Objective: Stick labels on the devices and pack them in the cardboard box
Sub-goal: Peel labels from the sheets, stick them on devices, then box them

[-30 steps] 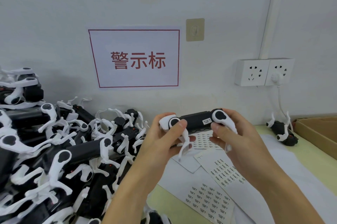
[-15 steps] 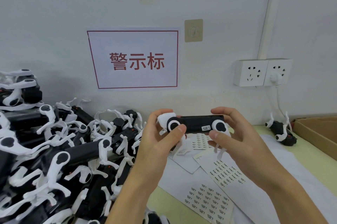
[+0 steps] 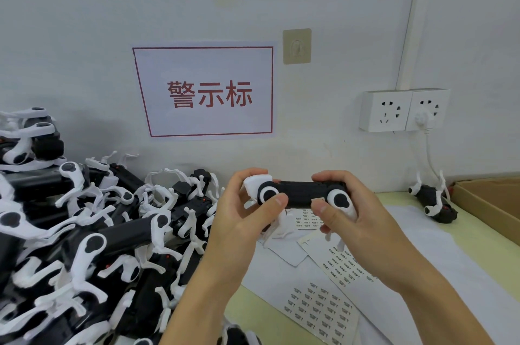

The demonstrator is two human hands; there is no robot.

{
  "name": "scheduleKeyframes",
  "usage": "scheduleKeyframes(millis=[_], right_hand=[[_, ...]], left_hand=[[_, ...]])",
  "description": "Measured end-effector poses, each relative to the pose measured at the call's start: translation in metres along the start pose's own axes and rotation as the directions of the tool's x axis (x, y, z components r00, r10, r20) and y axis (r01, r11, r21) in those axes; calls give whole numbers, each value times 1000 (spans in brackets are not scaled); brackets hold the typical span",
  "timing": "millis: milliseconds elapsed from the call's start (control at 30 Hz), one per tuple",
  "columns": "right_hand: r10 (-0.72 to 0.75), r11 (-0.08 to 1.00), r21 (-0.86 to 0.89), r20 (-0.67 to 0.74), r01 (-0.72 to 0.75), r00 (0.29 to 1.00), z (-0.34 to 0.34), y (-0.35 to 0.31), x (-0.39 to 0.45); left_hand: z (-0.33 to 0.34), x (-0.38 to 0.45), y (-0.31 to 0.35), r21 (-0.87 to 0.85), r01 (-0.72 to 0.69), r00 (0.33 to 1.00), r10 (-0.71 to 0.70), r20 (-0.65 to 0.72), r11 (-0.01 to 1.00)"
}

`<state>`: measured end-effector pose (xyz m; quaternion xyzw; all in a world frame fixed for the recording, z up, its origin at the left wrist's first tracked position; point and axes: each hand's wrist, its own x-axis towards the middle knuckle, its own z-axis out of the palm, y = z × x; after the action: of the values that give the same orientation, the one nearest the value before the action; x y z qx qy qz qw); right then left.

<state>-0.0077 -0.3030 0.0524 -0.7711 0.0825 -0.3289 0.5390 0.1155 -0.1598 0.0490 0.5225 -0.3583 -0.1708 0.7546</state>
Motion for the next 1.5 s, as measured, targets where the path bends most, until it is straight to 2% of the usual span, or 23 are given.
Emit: scheduleKeyframes(millis=[200,300,400,633,733,833,900,1033,1167,1300,1500], right_hand=[[-61,998,5,57,61,997,0,-4,-4],[-79,996,48,24,78,997,6,-5,-3],[-65,997,44,-28,66,997,11,-4,0],[-32,998,55,46,30,998,4,-6,-4],[17,997,72,-38,-14,999,11,-3,-1],[120,973,210,-95,-98,988,18,1,3],[159,953,274,-84,-131,984,19,3,4],[129,956,269,-31,-116,991,13,3,3],[53,975,215,-12,-49,999,6,0,0],[-32,987,157,70,21,997,-3,-1,-2],[-55,979,201,169,21,984,-8,-1,0]], left_hand=[[-3,3,1,-112,44,998,-49,-44,993],[-3,3,2,-125,44,998,-50,-45,991],[-2,3,3,-97,30,998,-34,-46,995],[-2,3,4,-55,29,999,-31,-42,998],[0,2,6,26,11,999,-9,-49,1000],[0,1,8,107,-19,999,24,-48,994],[0,1,10,145,-32,999,38,-38,989],[-1,1,10,155,-25,999,31,-36,988],[-6,1,10,92,18,999,-21,31,996],[-10,2,6,41,40,994,-44,99,998],[-12,2,3,-40,26,995,-22,101,999]])
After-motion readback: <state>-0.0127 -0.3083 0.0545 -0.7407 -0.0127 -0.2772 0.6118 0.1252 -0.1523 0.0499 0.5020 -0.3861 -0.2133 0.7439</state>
